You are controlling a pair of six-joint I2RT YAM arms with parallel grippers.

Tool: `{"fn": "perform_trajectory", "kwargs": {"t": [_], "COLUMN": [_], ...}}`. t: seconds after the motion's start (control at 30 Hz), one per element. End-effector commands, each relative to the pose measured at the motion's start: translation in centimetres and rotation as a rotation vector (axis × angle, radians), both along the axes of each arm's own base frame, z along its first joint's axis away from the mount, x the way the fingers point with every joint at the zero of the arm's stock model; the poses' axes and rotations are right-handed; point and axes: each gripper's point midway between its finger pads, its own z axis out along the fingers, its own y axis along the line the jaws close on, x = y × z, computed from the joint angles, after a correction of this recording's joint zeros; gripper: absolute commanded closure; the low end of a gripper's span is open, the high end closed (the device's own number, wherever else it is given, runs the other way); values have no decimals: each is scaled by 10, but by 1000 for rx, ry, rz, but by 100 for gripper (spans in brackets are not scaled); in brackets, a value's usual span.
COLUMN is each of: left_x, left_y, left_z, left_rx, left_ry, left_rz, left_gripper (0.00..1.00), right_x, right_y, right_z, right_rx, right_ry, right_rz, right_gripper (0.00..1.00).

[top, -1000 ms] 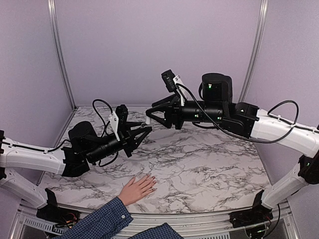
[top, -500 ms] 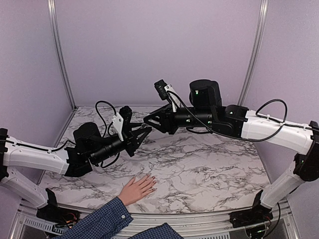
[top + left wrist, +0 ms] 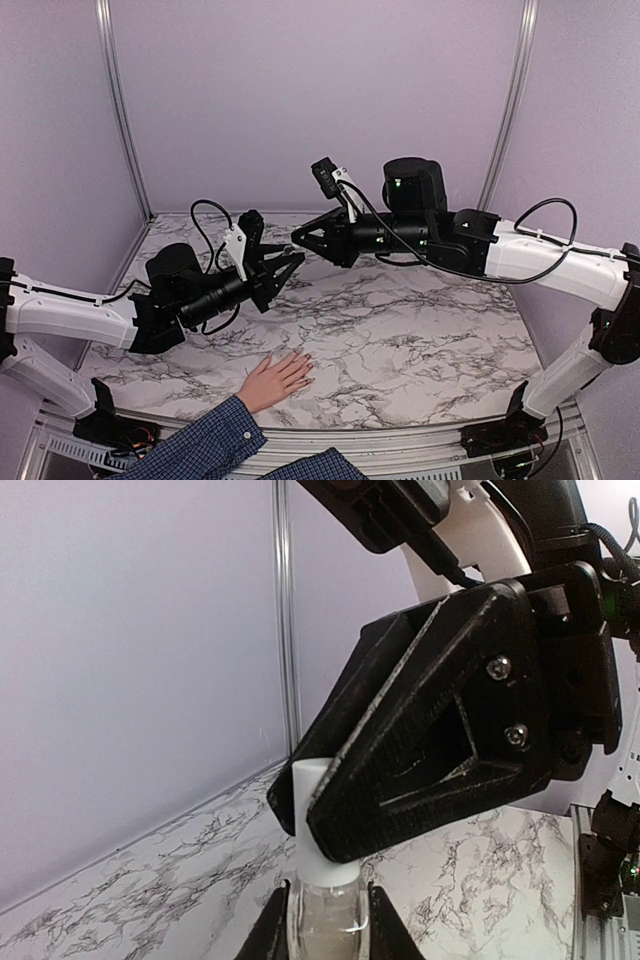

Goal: Paint the nails
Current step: Unscrew the nail polish bottle cap from the nail polish bottle.

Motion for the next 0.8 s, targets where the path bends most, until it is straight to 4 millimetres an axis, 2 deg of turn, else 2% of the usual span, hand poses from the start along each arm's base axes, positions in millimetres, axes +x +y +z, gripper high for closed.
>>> {"fn": "perform_trajectory", "kwargs": {"t": [0.0, 0.3, 0.77], "left_x": [-32, -87, -140], "left_y": [-10, -16, -16], "left_z": [26, 44, 59], "left_rx": [-49, -85, -98], "left_ry": [-50, -88, -81], "left_rz": [-184, -494, -820], "left_gripper": [100, 100, 100], "right_x": [-19, -47, -92], "right_y": [-2, -8, -22], "right_z": [39, 50, 73], "right_rx": [92, 123, 204], "right_ry": [-89, -181, -341], "right_rz": [87, 224, 445], "right_gripper": [100, 100, 100]}}
